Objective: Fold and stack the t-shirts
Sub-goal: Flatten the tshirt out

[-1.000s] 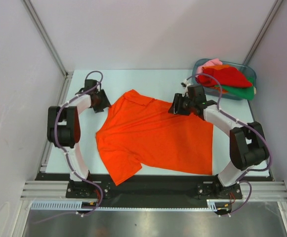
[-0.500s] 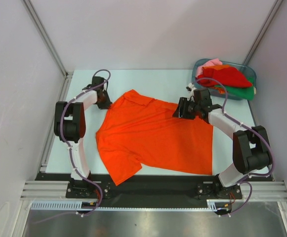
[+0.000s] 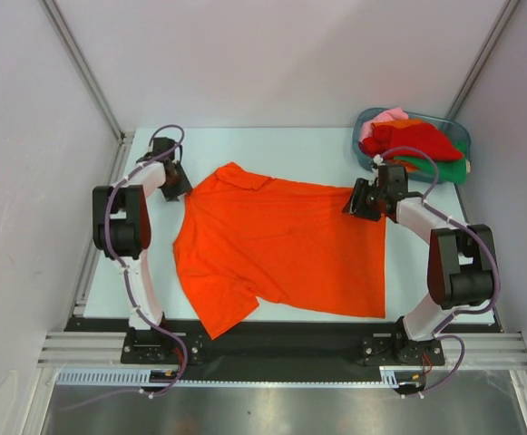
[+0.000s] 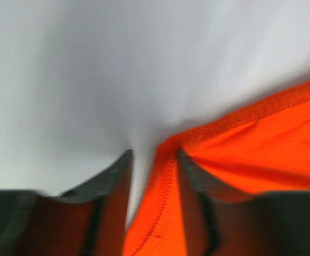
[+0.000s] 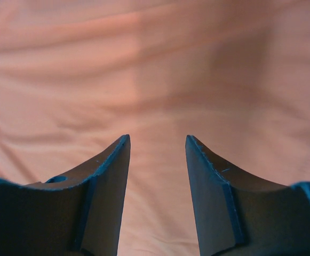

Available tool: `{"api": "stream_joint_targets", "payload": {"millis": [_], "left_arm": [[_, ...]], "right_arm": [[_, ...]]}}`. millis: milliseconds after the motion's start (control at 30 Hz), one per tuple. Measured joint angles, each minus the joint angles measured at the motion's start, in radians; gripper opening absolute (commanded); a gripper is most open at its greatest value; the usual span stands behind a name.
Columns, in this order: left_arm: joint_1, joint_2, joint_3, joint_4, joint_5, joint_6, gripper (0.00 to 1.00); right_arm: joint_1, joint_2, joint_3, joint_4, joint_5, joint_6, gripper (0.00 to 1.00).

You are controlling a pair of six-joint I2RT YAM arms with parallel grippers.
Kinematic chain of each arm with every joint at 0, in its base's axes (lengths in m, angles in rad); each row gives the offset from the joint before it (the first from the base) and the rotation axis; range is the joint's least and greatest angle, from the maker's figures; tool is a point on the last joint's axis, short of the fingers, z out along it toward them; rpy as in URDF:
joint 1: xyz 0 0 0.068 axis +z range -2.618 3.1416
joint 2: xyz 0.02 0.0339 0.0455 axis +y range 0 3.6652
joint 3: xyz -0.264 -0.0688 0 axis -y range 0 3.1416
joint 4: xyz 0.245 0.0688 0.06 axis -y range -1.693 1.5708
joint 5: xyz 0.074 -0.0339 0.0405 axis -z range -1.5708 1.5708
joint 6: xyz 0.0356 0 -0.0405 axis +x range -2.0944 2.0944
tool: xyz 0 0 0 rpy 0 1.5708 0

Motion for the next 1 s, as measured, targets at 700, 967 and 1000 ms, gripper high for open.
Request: {"api": "stream_joint_targets", "payload": {"millis": [700,967,1000], "left_arm": [[-0.113,0.159,0.249,0.134,0.342,0.043,0.56],[-0.109,0.195,0.265,0.129,0.328,0.028,0.57],[-0.109,0.194,0.261,0.135,0.323,0.028,0.59]], "right_arm": [[-0.055,-0.074,-0.037,0.051,0.135,0.018,0.53],[-0.113,-0.077,-0.037,0.085,0.093,0.022,0.53],[-0.114,-0.077,-0.037,0.085,0.091,0.022,0.54]]}}
